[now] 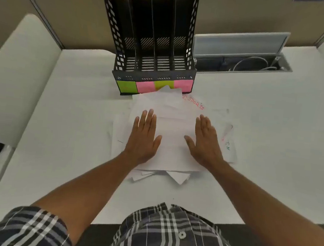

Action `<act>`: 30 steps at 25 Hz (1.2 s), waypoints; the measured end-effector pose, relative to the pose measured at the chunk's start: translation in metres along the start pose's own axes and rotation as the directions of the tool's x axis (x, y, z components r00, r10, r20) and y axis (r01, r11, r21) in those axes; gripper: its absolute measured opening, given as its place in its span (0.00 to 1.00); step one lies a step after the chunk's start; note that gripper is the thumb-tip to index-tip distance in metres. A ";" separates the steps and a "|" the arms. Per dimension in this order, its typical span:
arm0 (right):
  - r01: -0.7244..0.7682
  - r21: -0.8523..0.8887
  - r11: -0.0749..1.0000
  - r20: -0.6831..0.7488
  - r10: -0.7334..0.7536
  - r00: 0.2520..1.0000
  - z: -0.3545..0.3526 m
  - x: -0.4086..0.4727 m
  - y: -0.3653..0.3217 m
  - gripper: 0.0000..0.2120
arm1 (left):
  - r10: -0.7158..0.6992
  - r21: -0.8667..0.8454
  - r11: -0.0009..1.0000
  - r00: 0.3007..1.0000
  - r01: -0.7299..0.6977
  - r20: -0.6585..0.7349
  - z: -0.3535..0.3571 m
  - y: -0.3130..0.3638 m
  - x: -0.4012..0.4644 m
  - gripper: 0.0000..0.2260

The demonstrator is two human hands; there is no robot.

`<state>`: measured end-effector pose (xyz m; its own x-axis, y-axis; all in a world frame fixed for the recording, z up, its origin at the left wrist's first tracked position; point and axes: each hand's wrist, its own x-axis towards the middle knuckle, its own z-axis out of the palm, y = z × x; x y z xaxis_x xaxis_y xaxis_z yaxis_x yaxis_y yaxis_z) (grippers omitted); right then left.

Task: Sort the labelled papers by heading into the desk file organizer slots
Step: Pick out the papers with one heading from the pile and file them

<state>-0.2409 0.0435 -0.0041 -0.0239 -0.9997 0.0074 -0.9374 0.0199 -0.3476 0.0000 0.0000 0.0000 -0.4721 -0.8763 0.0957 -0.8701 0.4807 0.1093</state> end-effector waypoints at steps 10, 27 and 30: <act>-0.390 0.415 0.822 0.114 0.378 0.919 0.004 -0.005 -0.010 0.37 | -0.108 -0.080 0.990 0.985 0.120 0.134 0.040 -0.004 -0.029 0.32; -0.363 0.556 0.748 0.244 0.270 0.931 -0.083 0.042 0.013 0.03 | -0.118 -0.343 0.924 0.981 0.165 0.155 -0.045 -0.008 0.062 0.30; -0.298 0.531 0.793 0.253 0.188 0.949 -0.099 0.066 0.007 0.08 | -0.157 -0.657 0.653 0.916 0.377 0.370 -0.054 -0.015 0.068 0.07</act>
<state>-0.2836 -0.0213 0.0868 -0.1106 -0.9489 -0.2955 -0.5518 0.3059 -0.7758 -0.0118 -0.0650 0.0587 -0.3482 -0.8896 -0.2956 -0.6531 0.0040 0.7573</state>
